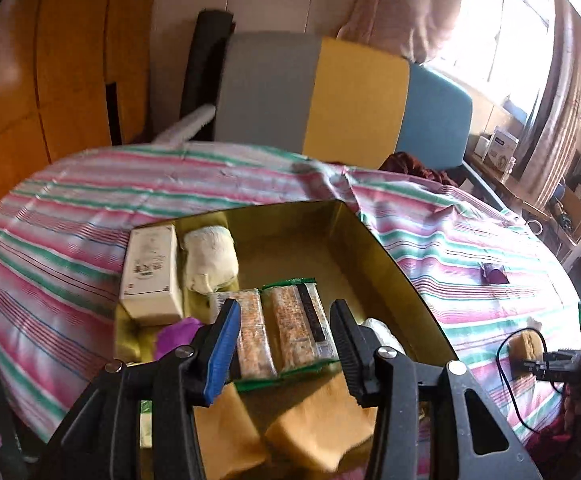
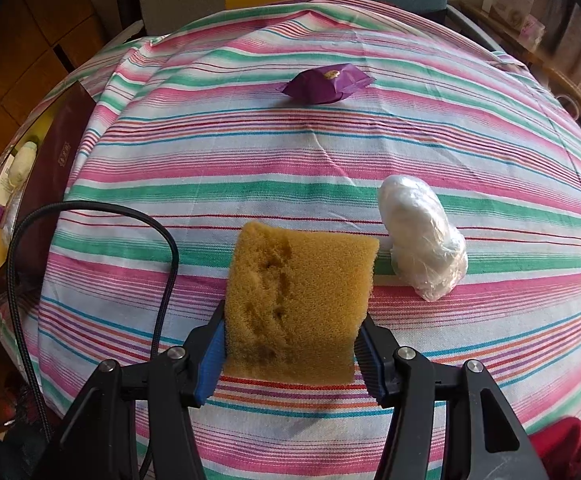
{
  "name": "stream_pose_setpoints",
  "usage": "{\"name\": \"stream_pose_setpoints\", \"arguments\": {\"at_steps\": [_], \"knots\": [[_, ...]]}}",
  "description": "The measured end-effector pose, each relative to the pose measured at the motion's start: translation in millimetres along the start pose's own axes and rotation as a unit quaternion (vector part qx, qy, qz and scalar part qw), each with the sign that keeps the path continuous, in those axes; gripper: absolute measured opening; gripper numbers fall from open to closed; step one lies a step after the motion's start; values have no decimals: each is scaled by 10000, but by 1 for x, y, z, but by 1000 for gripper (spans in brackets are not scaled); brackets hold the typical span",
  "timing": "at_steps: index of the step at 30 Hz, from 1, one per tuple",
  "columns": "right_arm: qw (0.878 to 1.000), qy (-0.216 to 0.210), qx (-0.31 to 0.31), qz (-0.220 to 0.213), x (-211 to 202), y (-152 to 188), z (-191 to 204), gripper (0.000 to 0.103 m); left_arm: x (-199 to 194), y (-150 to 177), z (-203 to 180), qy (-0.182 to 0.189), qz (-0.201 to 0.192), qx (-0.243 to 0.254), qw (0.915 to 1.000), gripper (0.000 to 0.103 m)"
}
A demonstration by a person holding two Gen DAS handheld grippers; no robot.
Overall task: Organize objects
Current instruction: 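Carry the yellow sponge into the gold tray and release it with the right tool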
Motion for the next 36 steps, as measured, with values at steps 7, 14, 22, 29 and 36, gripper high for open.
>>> {"name": "stream_pose_setpoints", "arguments": {"at_steps": [7,14,22,29,36], "knots": [[9984,-397,97,-392,-30,-19,39,56,-23,10,-2,-29,-117,166,9998,47],[9926,-826,-452,-763,-71,-49,117,56,-31,23,4,-45,-116,134,9998,47],[9783,-1294,-1255,-1017,-103,-78,219,56,-37,31,20,-76,-118,-74,9999,47],[9694,-1509,-1766,-794,-81,-88,299,56,-40,36,45,-216,-145,-348,9991,47],[9690,-1280,-2069,-427,-38,-81,335,58,-38,40,54,-267,-84,-423,9987,47]]}}
Point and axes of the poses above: each gripper's, at about its wrist camera, not at the fingertips, and x roughly the way its jaws point, z to its left, y to its underside, the point moved 10 cm from there along x, roughly the way its jaws point, and after that the axes turned 11 degrees about y, right-handed, at the moved point
